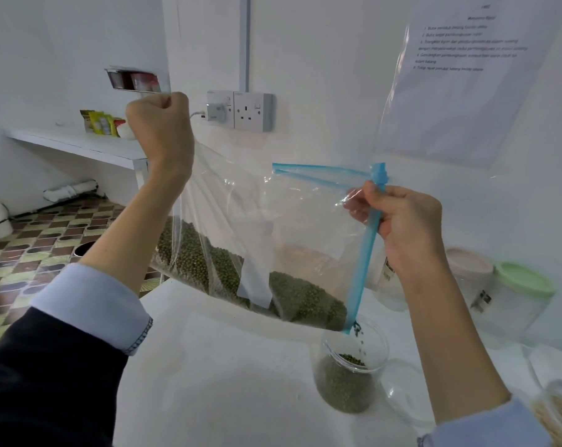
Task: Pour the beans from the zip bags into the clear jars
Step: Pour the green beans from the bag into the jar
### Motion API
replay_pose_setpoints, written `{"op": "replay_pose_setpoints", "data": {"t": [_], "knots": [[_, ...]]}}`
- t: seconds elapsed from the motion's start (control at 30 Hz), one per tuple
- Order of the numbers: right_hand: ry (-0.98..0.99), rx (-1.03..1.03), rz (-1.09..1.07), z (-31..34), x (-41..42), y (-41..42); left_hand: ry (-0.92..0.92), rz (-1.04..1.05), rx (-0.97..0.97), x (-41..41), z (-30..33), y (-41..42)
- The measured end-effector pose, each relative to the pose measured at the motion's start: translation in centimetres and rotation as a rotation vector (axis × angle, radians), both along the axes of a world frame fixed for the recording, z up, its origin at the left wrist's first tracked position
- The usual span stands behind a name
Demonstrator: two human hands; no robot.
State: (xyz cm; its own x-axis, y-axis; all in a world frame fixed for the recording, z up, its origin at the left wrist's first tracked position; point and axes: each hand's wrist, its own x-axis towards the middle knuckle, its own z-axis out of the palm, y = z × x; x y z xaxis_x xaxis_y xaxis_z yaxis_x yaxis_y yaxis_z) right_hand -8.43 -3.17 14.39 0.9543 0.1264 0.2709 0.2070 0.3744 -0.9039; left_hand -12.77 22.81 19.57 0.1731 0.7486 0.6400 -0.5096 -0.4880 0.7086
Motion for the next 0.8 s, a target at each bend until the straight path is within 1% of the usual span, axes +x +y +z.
{"op": "replay_pose_setpoints", "data": {"t": [0.1,0.2,0.27,0.37,0.47,0.6,0.7,0.8], "knots": [[0.029,0.039,-0.084,-0.3,-0.1,0.2,0.014,0.008,0.021,0.1,-0.2,-0.3],[0.035,0.065,-0.054,-0.5,-0.2,0.5,0.019,0.023,0.038,0.2,-0.4,-0.6],[0.048,0.093,-0.080,-0.9,0.0,0.4,0.009,0.016,0.054,0.2,-0.5,-0.6],[0.026,0.040,-0.036,-1.0,0.0,0.3,0.000,0.037,0.065,0.1,-0.5,-0.8],[0.046,0.065,-0.072,-0.9,0.1,-0.1,-0.018,0.033,0.078,-0.1,-0.5,-0.8],[-0.005,0.007,-0.020,-0.7,0.1,-0.2,-0.019,0.053,0.110,-0.1,-0.6,-0.9],[-0.003,0.048,-0.084,-1.1,0.1,0.0,-0.030,0.055,0.127,0.0,-0.7,-1.1],[-0.009,0.037,-0.064,-1.3,-0.1,0.3,-0.030,0.069,0.130,-0.1,-0.6,-1.1]]}}
